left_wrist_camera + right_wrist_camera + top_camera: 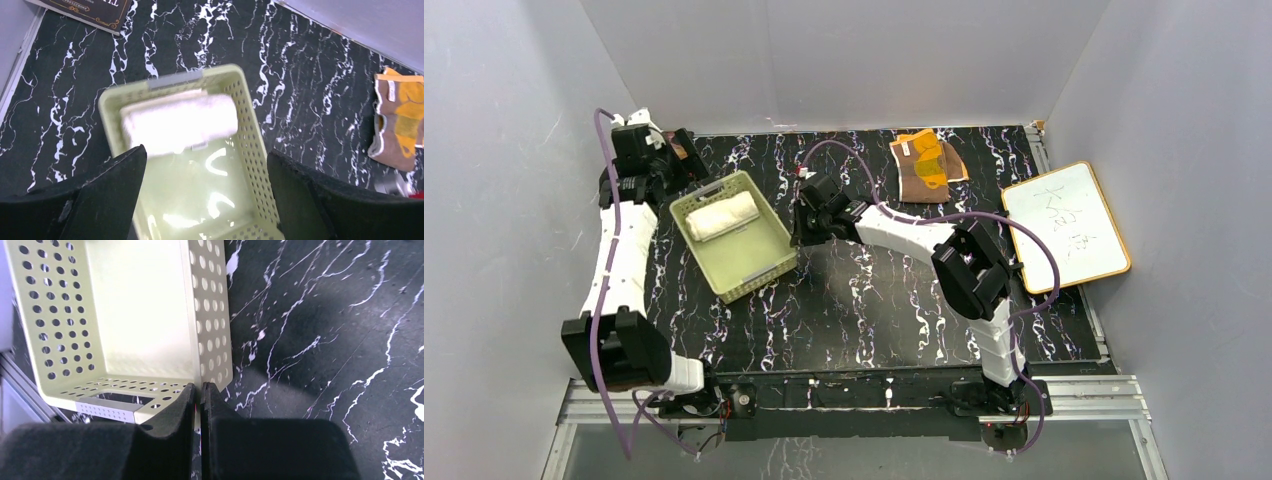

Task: Roll the towels
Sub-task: Move the bin to the center of the board.

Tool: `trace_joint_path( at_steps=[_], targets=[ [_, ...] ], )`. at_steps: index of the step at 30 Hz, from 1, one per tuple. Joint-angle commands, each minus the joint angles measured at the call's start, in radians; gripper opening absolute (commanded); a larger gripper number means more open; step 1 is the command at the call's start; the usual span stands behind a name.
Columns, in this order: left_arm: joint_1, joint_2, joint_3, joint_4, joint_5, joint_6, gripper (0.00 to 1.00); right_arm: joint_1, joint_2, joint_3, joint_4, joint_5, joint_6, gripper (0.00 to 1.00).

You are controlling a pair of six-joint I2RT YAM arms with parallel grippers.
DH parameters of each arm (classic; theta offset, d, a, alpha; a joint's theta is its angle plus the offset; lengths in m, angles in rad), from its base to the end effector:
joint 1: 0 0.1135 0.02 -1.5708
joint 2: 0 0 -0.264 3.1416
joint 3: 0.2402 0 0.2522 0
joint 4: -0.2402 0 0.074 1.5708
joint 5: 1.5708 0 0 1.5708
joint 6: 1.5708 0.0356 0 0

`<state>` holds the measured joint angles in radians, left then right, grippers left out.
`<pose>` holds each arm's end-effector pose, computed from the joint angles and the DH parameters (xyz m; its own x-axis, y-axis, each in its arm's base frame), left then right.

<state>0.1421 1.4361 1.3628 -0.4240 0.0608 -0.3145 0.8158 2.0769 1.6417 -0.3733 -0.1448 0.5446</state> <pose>0.3265 0.0445 0.3648 -0.4217 -0.3722 -0.8268 -0.2302 0.9259 -0.2994 0.3189 0.3464 0.2165 -0.8327 -0.1368 -0.5366 -0.4180 0.7908 0.4470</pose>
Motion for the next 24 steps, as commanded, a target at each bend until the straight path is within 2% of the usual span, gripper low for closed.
trace_joint_path(
  at_steps=[1,4,8,19,20,22,24],
  targets=[
    [0.004,-0.063,-0.062,-0.104,0.051,-0.003,0.89,-0.046,-0.042,-0.055,0.127,0.123,0.193,0.00],
    [0.004,-0.114,-0.135,-0.105,0.056,0.000,0.89,-0.055,-0.064,-0.110,0.185,0.141,0.286,0.00],
    [0.005,-0.138,-0.171,-0.112,0.069,0.013,0.90,-0.050,-0.029,-0.074,0.198,0.150,0.363,0.00],
    [0.004,-0.154,-0.197,-0.126,0.126,0.031,0.91,-0.043,0.268,0.311,0.137,0.083,0.349,0.00],
    [0.004,-0.156,-0.199,-0.128,0.132,0.031,0.91,-0.045,0.284,0.341,0.138,0.076,0.335,0.05],
    [0.005,-0.166,-0.204,-0.132,0.138,0.031,0.91,-0.046,0.310,0.398,0.146,0.048,0.315,0.27],
    [0.004,-0.175,-0.201,-0.136,0.139,0.036,0.91,-0.045,0.315,0.442,0.163,0.003,0.269,0.41]
  ],
)
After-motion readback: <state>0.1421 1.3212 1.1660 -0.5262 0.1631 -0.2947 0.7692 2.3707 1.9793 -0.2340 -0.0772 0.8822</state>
